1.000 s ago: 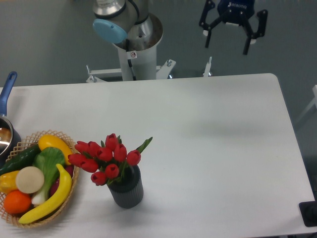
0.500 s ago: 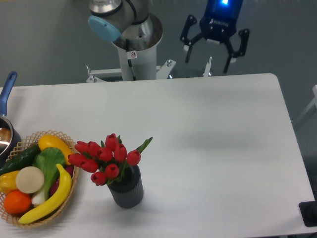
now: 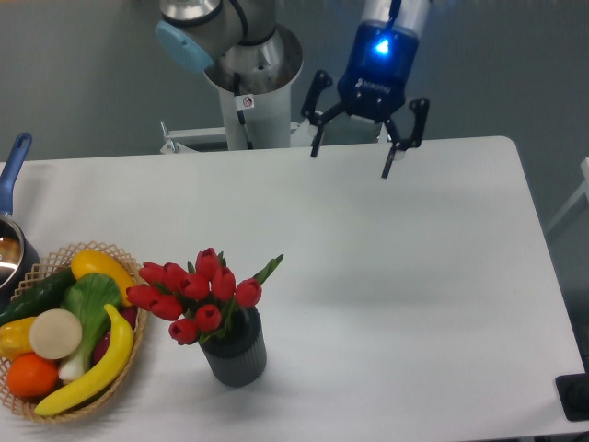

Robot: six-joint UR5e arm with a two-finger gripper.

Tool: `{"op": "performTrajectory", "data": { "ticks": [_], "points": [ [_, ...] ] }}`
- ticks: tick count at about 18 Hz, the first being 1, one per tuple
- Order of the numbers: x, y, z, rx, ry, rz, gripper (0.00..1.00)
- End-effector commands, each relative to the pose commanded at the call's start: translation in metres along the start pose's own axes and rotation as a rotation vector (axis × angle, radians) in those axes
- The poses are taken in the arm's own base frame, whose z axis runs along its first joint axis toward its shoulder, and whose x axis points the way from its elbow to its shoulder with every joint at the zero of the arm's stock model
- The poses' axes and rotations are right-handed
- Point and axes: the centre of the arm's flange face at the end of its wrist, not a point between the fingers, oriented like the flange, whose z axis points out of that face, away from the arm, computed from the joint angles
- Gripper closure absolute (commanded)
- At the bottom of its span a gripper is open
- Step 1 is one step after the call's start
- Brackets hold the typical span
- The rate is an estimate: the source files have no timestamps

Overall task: Pick up the flowers from the vase
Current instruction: 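Open the gripper and move it down toward the red tulips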

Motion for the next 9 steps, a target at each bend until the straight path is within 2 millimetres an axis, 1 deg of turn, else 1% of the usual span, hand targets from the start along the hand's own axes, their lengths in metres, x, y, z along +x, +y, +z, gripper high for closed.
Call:
{"op": "performTrajectory", "data": {
  "ticks": [3,5,7,9],
  "points": [
    [0.003,-0.001,0.021,0.000,0.022,0.041,0.00],
    [0.006,0.002,0.032,-0.006,0.042,0.103,0.00],
    [0.012,0.009,0.040,-0.014,0.060,0.179,0.00],
    [0.013,0.016,0.043,-0.019,0.068,0.232,0.00]
  ]
}}
